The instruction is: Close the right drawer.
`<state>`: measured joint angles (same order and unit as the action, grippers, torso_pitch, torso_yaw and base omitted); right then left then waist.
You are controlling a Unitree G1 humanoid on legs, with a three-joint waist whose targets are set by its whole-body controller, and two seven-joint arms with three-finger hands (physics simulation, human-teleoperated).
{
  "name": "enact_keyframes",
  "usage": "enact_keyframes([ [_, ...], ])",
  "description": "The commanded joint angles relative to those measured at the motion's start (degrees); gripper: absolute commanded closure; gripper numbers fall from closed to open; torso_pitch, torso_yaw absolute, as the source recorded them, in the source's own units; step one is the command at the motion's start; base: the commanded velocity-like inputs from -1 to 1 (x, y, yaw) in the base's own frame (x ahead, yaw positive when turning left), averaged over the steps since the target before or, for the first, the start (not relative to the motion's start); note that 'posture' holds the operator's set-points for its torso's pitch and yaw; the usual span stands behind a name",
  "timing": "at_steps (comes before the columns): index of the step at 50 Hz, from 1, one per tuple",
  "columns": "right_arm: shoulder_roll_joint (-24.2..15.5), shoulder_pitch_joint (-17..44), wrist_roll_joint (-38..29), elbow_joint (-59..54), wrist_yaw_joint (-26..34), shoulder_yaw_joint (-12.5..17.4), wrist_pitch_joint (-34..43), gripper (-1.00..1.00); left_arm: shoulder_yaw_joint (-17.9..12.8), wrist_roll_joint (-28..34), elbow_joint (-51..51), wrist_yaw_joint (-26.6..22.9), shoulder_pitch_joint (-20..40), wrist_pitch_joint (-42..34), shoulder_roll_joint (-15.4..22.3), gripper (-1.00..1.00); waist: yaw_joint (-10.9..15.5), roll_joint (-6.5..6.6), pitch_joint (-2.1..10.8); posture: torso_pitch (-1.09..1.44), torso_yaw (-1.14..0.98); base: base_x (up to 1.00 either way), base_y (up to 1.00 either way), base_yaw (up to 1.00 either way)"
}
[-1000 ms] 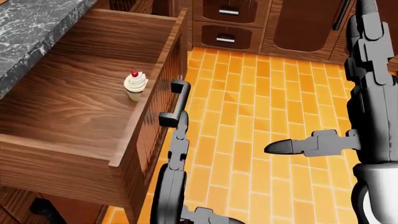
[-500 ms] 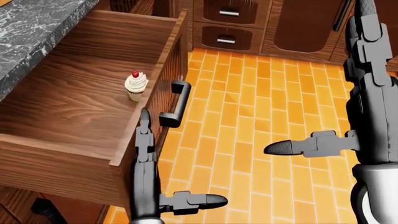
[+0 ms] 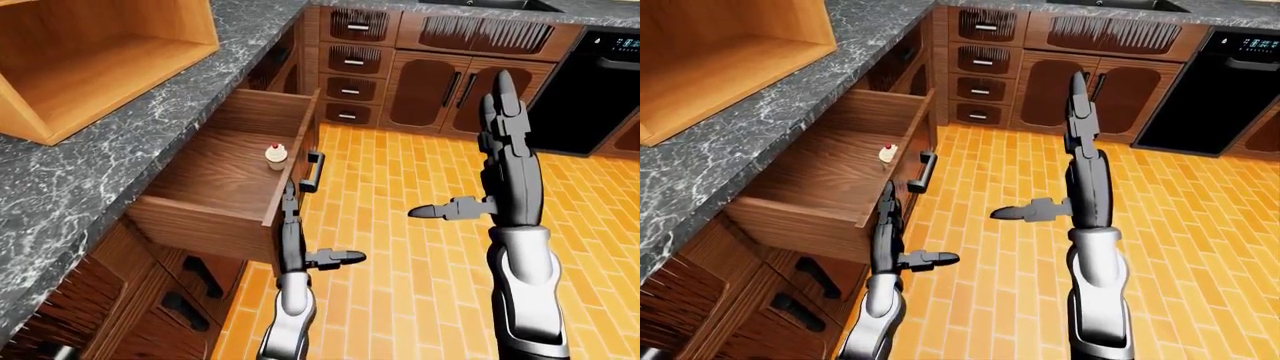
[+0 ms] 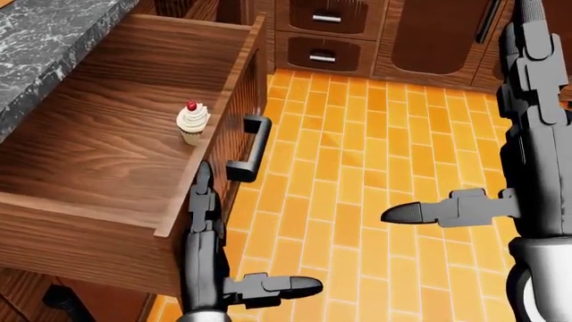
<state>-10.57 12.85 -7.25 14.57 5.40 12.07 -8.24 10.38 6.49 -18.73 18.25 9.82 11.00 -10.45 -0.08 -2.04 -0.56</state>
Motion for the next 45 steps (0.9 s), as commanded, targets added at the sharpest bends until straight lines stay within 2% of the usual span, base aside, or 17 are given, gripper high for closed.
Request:
enact_keyframes([
  [1, -0.52, 1.36, 0.2, 2.22, -0.34, 0.44, -1.15, -1.0, 0.14, -0.33, 2.96, -0.1, 1.11, 1.05, -0.26, -1.0, 0.05, -0.25, 1.14, 0.0, 0.0, 0.0, 0.0, 0.0],
  [6, -0.53, 1.51, 0.14, 2.06, -0.37, 0.36, -1.12, -1.0, -0.14, -3.07, 5.82, -1.34, 0.41, -2.23, -0.02, -1.0, 0.03, -0.22, 1.07, 0.0, 0.0, 0.0, 0.0, 0.0],
  [12, -0.58, 1.38, 0.31, 2.51, -0.31, 0.52, -0.92, -1.0, -3.02, -9.02, 6.09, -2.22, 1.4, -6.06, 1.0, -1.0, 0.09, -0.18, 1.0, 0.0, 0.0, 0.0, 0.0, 0.0],
  [16, -0.59, 1.34, 0.32, 2.69, -0.34, 0.59, -0.78, -1.0, -5.05, -11.34, 3.36, -2.05, 3.21, -5.73, 2.07, -1.0, 0.06, -0.14, 0.93, 0.0, 0.0, 0.0, 0.0, 0.0],
  [33, -0.54, 1.04, 0.3, 2.36, -0.41, 0.67, -1.27, -1.0, -6.65, -13.47, 2.03, -0.27, 3.67, -3.94, 3.25, -1.0, -0.5, 0.16, 1.14, 0.0, 0.0, 0.0, 0.0, 0.0],
  [45, -0.56, 1.14, 0.34, 2.13, -0.33, 0.59, -1.31, -1.0, -8.84, -15.17, -1.1, 0.15, 5.11, -2.21, 4.69, -1.0, -0.62, 0.23, 1.17, 0.0, 0.0, 0.0, 0.0, 0.0],
])
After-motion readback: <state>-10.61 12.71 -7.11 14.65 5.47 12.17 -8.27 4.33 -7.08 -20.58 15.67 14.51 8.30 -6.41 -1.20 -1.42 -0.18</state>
